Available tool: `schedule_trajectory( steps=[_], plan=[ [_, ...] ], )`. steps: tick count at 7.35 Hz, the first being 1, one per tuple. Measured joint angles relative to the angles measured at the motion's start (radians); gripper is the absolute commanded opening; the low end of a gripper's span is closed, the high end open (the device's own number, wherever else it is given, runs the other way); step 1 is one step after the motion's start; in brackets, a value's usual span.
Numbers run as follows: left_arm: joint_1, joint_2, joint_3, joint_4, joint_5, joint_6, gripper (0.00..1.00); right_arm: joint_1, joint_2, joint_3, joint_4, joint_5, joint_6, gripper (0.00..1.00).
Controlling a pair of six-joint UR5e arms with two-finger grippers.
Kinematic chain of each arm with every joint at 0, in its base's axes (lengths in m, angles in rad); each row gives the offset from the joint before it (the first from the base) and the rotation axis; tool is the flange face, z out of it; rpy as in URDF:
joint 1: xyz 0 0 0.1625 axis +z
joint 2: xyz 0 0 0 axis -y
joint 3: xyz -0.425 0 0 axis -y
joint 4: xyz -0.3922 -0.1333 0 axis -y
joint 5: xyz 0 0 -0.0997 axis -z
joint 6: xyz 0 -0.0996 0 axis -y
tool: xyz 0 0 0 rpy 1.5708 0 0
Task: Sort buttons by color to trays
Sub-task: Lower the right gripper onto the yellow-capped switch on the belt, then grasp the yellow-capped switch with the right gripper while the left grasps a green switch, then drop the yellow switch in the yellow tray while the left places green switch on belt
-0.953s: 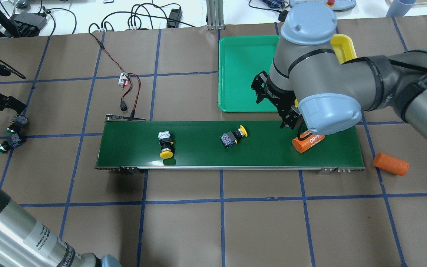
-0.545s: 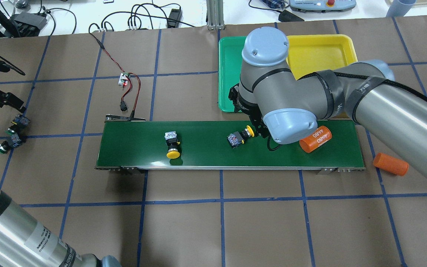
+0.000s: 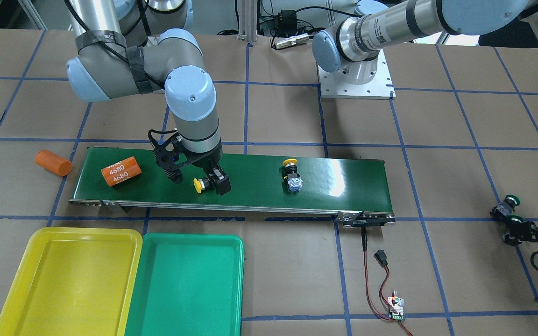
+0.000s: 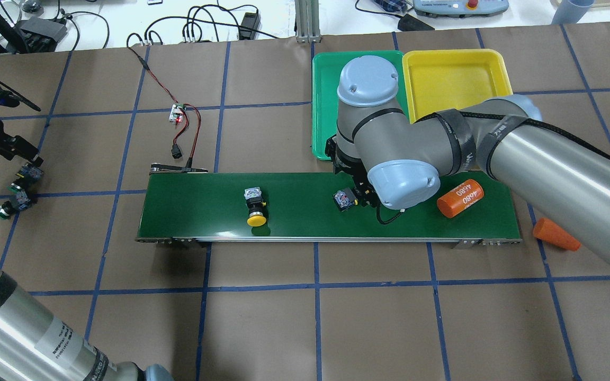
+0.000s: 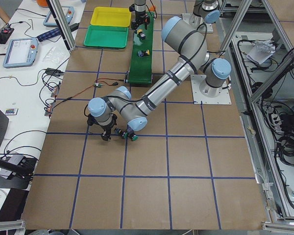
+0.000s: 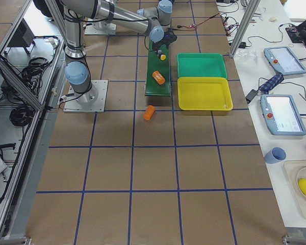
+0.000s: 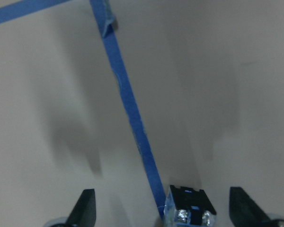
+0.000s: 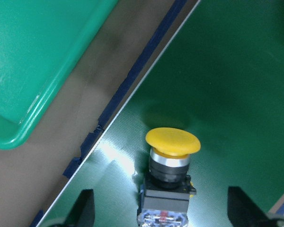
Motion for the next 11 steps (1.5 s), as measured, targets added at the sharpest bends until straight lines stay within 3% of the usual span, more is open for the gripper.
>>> schedule_trajectory(
  steps=[1,2,3,6,8,11],
  plan=[
    [0.006,-0.012,-0.010,-0.005,-0.001,0.019,0.27,0.000,0.010,0.003,0.002,-0.005,0.001,0.82],
    [0.008,-0.016,-0.018,-0.011,0.003,0.026,0.04,0.000,0.014,0.012,0.004,-0.022,0.002,0.46],
    [0.007,-0.011,-0.014,-0.041,0.009,0.025,0.00,-0.003,0.014,0.025,0.004,-0.043,0.001,0.00],
    [-0.002,0.023,0.005,-0.123,0.013,0.016,0.00,-0.013,0.005,0.037,0.002,-0.049,-0.001,0.00],
    [-0.062,0.100,-0.008,-0.139,0.018,-0.099,0.00,-0.033,-0.030,0.028,0.005,-0.050,-0.005,0.00],
    [-0.241,0.304,-0.174,-0.235,0.005,-0.457,0.00,-0.173,-0.076,-0.024,0.049,-0.120,-0.098,0.00]
  ],
)
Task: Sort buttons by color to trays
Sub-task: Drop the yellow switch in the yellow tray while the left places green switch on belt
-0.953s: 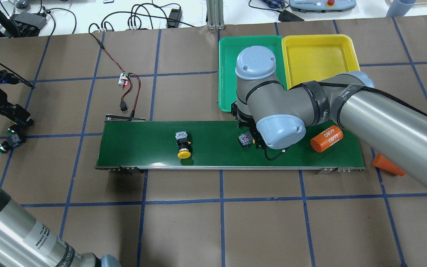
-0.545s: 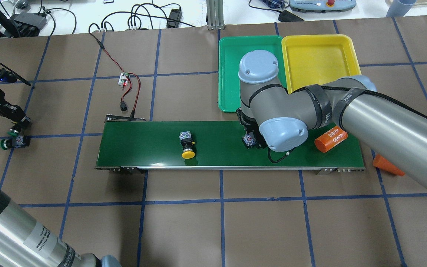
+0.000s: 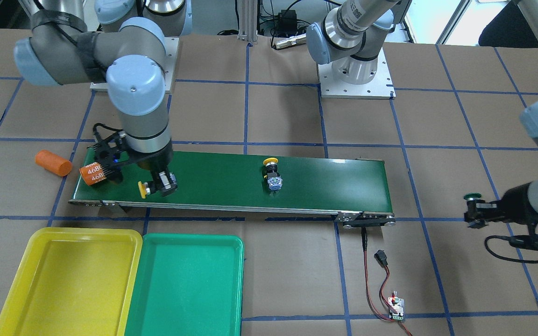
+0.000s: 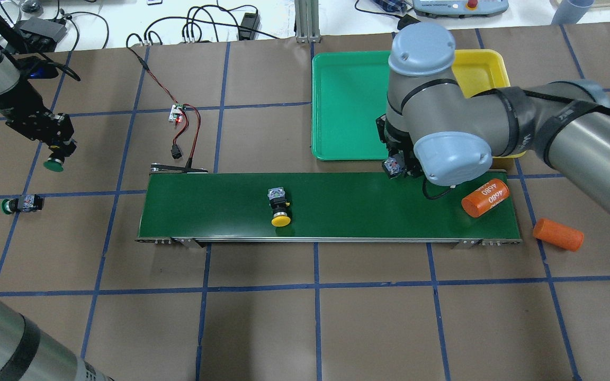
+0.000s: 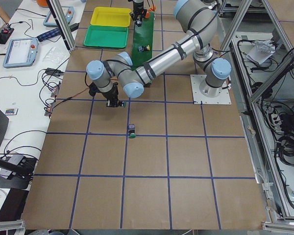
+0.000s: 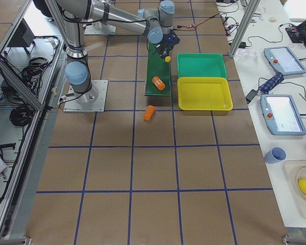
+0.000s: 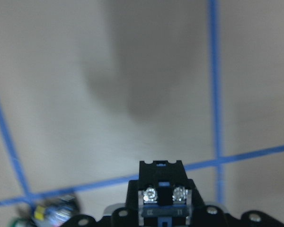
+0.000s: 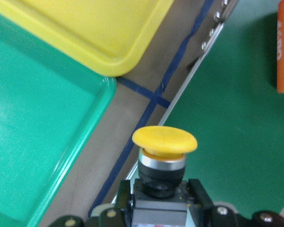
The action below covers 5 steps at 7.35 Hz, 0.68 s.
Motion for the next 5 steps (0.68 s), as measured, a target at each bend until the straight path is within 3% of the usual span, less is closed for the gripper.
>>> schedule_trajectory(
  steps=[3,4,5],
  plan=[
    [-0.163,0.168,-0.256,0.048,-0.035,-0.395,0.00,-0.179,0.091,-0.079,-0.031,-0.019,-0.213,0.00],
    [-0.226,0.186,-0.308,0.106,-0.040,-0.504,0.00,-0.210,0.135,-0.103,-0.072,-0.023,-0.254,0.06],
    [-0.270,0.183,-0.342,0.182,-0.044,-0.569,0.00,-0.226,0.168,-0.122,-0.096,-0.024,-0.283,0.40]
  ],
)
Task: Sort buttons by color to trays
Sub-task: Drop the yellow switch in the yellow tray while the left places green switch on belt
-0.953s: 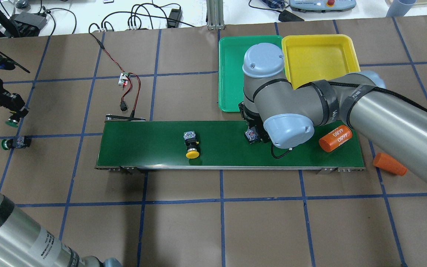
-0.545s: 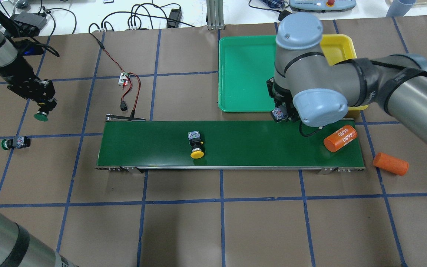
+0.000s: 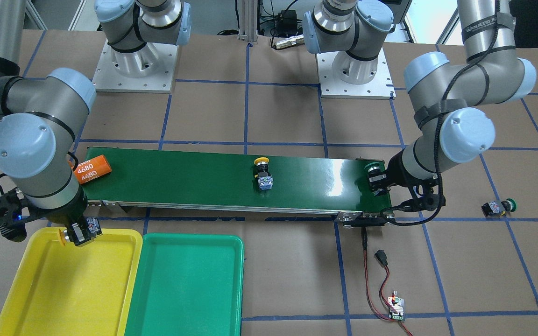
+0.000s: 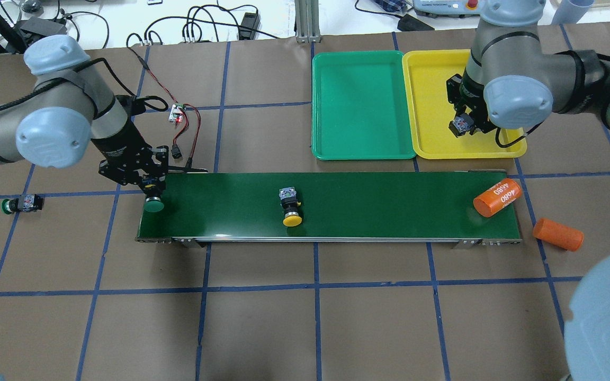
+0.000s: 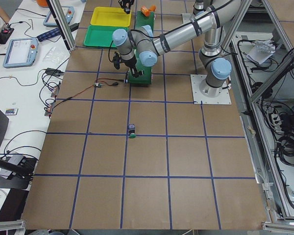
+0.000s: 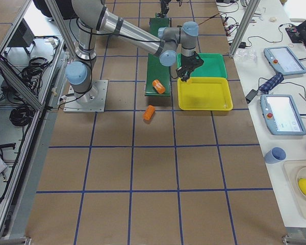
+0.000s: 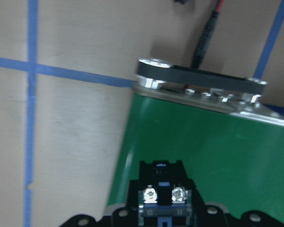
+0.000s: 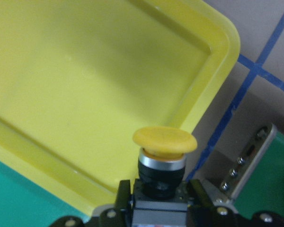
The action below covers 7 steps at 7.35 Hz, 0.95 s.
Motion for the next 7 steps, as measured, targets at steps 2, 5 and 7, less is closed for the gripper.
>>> schedule_trajectory(
  steps=[2,5,7],
  plan=[
    [-0.026,-0.020,-0.018,0.071,-0.001,-0.036,0.99,-0.012,0.041,-0.010,-0.053,-0.005,-0.090,1.00],
    [-0.009,0.011,-0.013,0.063,0.006,0.084,1.00,-0.023,0.021,-0.002,-0.076,0.012,-0.153,1.00],
    [0.171,0.009,0.014,0.029,0.010,0.389,1.00,-0.022,-0.081,-0.002,0.020,0.055,-0.204,1.00]
  ],
)
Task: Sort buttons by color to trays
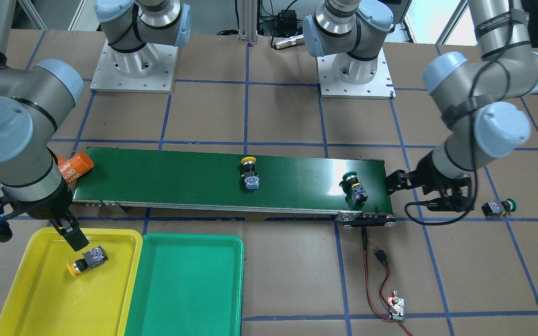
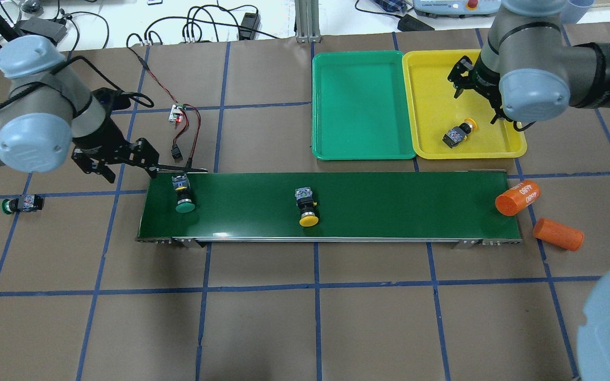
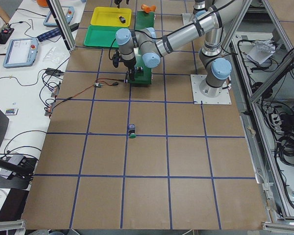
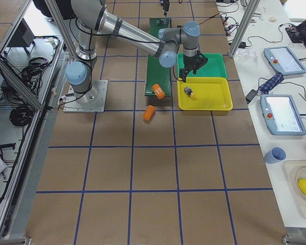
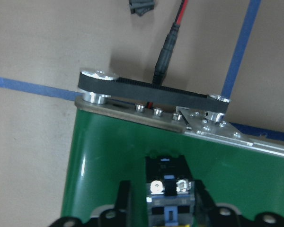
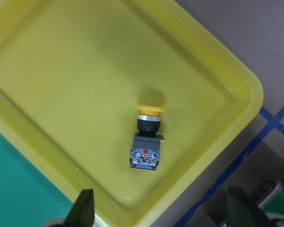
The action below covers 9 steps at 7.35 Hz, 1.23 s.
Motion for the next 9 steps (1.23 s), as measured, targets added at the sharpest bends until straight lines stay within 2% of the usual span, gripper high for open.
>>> schedule_trajectory(
  steps=[2,4,6,9],
  plan=[
    [0.176,-0.051,0.055,0.000,0.014,0.386,1.00,0.013,-0.141,0.002,0.181,0.040,-0.054,1.00],
    [0.285,-0.119,0.103,0.044,0.040,0.749,1.00,0.089,-0.232,0.004,0.272,0.056,-0.151,1.00],
    [0.353,-0.190,0.108,0.170,0.044,1.027,1.00,0.194,-0.214,0.020,0.287,0.054,-0.239,1.00],
    [0.389,-0.271,0.119,0.231,0.043,1.192,1.00,0.302,-0.138,0.075,0.194,0.050,-0.353,1.00]
  ],
)
